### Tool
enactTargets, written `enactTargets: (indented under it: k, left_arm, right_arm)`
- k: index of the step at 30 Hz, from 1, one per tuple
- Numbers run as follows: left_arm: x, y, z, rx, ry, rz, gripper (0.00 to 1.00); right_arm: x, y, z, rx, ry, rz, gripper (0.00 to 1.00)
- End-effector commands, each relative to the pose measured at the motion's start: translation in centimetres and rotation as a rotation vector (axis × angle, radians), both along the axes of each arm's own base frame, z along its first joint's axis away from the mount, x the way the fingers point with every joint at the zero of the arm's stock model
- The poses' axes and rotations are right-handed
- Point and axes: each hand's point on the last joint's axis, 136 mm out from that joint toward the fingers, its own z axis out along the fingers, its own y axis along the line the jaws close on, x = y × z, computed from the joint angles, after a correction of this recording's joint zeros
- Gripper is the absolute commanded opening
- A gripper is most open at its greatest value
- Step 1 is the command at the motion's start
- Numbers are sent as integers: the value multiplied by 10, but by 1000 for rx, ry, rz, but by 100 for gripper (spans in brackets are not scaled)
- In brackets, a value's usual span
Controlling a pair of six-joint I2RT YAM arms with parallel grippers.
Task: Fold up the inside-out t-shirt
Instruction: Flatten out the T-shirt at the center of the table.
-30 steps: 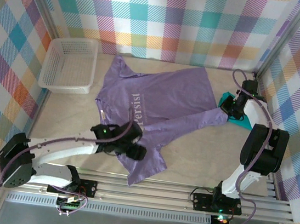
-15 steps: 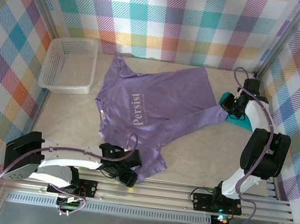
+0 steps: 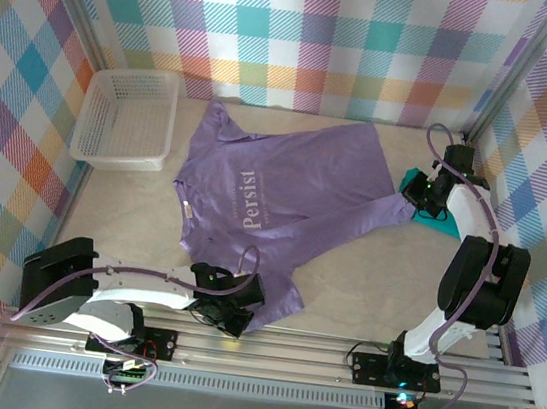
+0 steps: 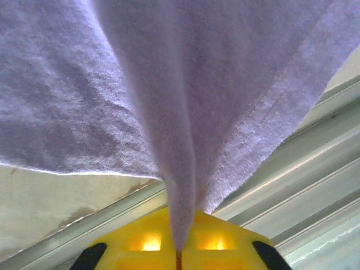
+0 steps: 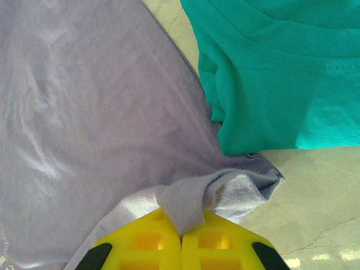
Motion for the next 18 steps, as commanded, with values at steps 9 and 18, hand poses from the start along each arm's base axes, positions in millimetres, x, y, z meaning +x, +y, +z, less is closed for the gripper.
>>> enactTargets:
  k: [9, 18]
  left_arm:
    - [165, 87, 226, -267, -731, 492, 0]
    - [171, 167, 471, -208, -1362, 593, 0]
  right_arm:
    - [-38, 38, 68, 153, -210, 66, 0]
    - [-92, 35, 246, -13, -639, 101, 0]
